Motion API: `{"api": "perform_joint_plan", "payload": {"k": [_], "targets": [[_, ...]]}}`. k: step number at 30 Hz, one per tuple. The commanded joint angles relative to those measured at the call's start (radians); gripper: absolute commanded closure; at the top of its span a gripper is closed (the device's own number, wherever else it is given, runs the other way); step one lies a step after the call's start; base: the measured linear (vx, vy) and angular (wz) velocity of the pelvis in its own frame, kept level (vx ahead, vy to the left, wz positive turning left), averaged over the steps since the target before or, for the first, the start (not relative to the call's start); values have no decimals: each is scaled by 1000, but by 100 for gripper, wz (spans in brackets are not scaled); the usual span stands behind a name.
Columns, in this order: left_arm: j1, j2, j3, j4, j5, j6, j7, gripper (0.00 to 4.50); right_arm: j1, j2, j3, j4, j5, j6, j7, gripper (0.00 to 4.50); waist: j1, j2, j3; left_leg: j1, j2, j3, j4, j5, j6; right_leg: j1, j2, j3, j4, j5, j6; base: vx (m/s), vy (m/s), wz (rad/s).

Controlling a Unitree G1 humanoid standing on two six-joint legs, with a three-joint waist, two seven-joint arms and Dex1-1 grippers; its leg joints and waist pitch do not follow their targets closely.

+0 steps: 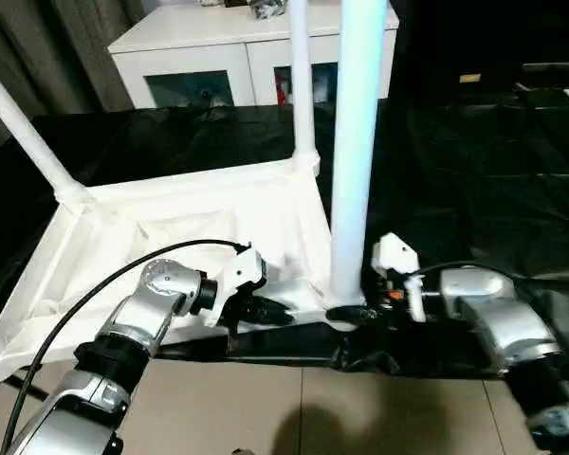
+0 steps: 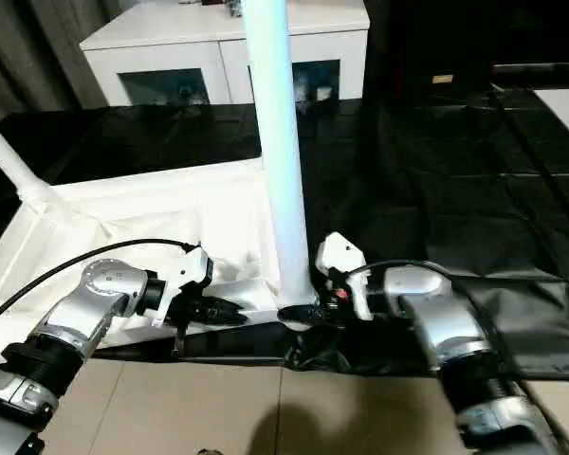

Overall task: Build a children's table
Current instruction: Rotate leg to tighten

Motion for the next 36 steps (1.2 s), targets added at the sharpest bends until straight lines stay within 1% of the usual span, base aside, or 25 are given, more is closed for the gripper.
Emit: {"api": "perform_joint_plan", "payload": {"k": [1,3,5,6,9,10,11,13,15,16,17,18,20,22,23,24,25,26,28,29,31,33,34,35,36], "targets": [[-19,-10,-23,12,30,-7,30,450,-36,27,-35,54,-28,4,-129,180,-7,-23,-60,27,42,-25,-79,-281,65,38,-23,20,-68,-221,-235,0,0,0],[-44,-35,-21,59,65,11,130,450,-43,80,-54,75,-31,15,-226,180,-14,-22,-58,30,42,-25,-82,-313,45,35,-24,22,-72,-259,-223,0,0,0],[-64,-66,-11,89,72,34,197,450,-43,121,-62,78,-37,30,-296,180,-23,-25,-59,29,41,-27,-85,-320,32,38,-22,21,-72,-244,-220,0,0,0],[-66,-69,-9,91,72,37,203,450,-42,125,-62,79,-38,31,-303,180,-24,-26,-58,30,40,-26,-85,-322,32,36,-22,22,-74,-244,-220,0,0,0],[-115,-163,30,147,63,91,360,450,-54,216,-68,119,-91,17,-499,181,-28,-27,-59,30,37,-27,-84,-318,29,37,-24,21,-76,-256,-216,0,0,0],[-131,-193,45,166,59,107,410,450,-63,244,-74,141,-102,8,-560,181,-30,-23,-58,30,36,-26,-83,-317,28,35,-23,22,-76,-256,-214,0,0,0],[-131,-193,45,166,59,107,410,450,-63,244,-74,141,-102,8,-560,181,-31,-25,-59,31,35,-26,-82,-319,26,35,-24,21,-79,-259,-214,0,0,0],[-174,-270,102,223,29,136,540,450,-101,303,-95,213,-144,-6,-748,181,-32,-25,-60,29,34,-25,-81,-300,34,35,-23,21,-79,-238,-214,0,0,0],[-211,-326,146,272,8,135,651,450,-141,349,-112,278,-172,-13,-900,181,-36,-21,-60,33,32,-26,-82,-303,20,32,-21,20,-79,-241,-218,0,0,0],[-221,-338,155,286,5,130,682,450,-152,360,-115,295,-180,-16,-934,181,-37,-24,-61,33,30,-26,-81,-305,22,33,-21,20,-81,-239,-218,0,0,0],[-233,-343,139,307,33,110,716,450,-169,371,-116,321,-182,-30,-950,181,-34,-25,-64,29,30,-27,-78,-284,45,38,-24,19,-81,-208,-215,0,0,0],[-237,-343,130,312,44,102,720,450,-173,375,-120,328,-180,-33,-950,181,-34,-26,-65,27,29,-26,-77,-273,56,39,-24,19,-81,-194,-215,0,0,0],[-243,-343,110,321,68,85,719,450,-180,388,-138,342,-165,-43,-938,181,-28,-24,-70,22,29,-26,-69,-206,108,46,-27,17,-76,-122,-218,0,0,0],[-241,-344,109,318,67,82,707,450,-178,391,-142,340,-156,-54,-915,181,-26,-23,-71,20,30,-26,-65,-166,132,47,-27,15,-71,-81,-225,0,0,0],[-238,-344,108,314,72,82,694,450,-173,393,-148,334,-145,-72,-888,181,-22,-27,-72,21,32,-24,-64,-146,155,47,-25,13,-69,-61,-238,0,0,0],[-235,-341,108,311,75,77,687,450,-170,390,-150,329,-144,-82,-884,146,-21,-27,-72,21,31,-23,-62,-147,160,47,-26,13,-68,-63,-239,0,0,0],[-225,-330,108,297,75,73,655,450,-163,375,-152,312,-141,-100,-857,146,-20,-29,-71,21,31,-23,-62,-155,164,46,-27,13,-71,-82,-239,0,0,0],[-222,-326,110,297,74,69,640,450,-163,367,-152,312,-141,-112,-850,112,-19,-27,-70,22,32,-24,-64,-168,161,46,-28,13,-72,-110,-236,0,0,0],[-212,-306,101,293,73,43,595,450,-164,340,-149,305,-133,-128,-808,99,-20,-27,-69,21,33,-24,-65,-186,158,46,-26,12,-73,-127,-233,0,0,0],[-207,-297,95,291,71,29,569,450,-164,328,-148,302,-125,-130,-779,83,-24,-27,-68,16,33,-26,-67,-185,157,50,-26,11,-71,-124,-231,0,0,0],[-196,-282,90,281,65,23,529,450,-157,304,-142,285,-116,-126,-724,71,-23,-28,-68,19,34,-25,-66,-190,156,48,-25,11,-72,-125,-235,0,0,0],[-161,-235,65,246,55,0,403,450,-123,216,-97,216,-113,-127,-554,71,-20,-25,-68,19,35,-24,-64,-191,159,51,-25,10,-70,-114,-237,0,0,0],[-145,-213,53,229,52,-15,347,450,-105,169,-70,187,-124,-146,-483,71,-18,-27,-68,16,37,-23,-63,-180,167,52,-25,10,-68,-99,-236,0,0,0],[-144,-212,52,227,52,-15,343,450,-104,166,-68,184,-124,-147,-477,71,-15,-25,-71,18,38,-22,-60,-166,173,49,-24,10,-65,-73,-243,0,0,0],[-115,-173,32,192,40,-22,242,450,-66,92,-35,126,-113,-162,-345,71,-12,-25,-71,21,40,-24,-60,-165,172,52,-23,9,-64,-68,-246,0,0,0]]}}
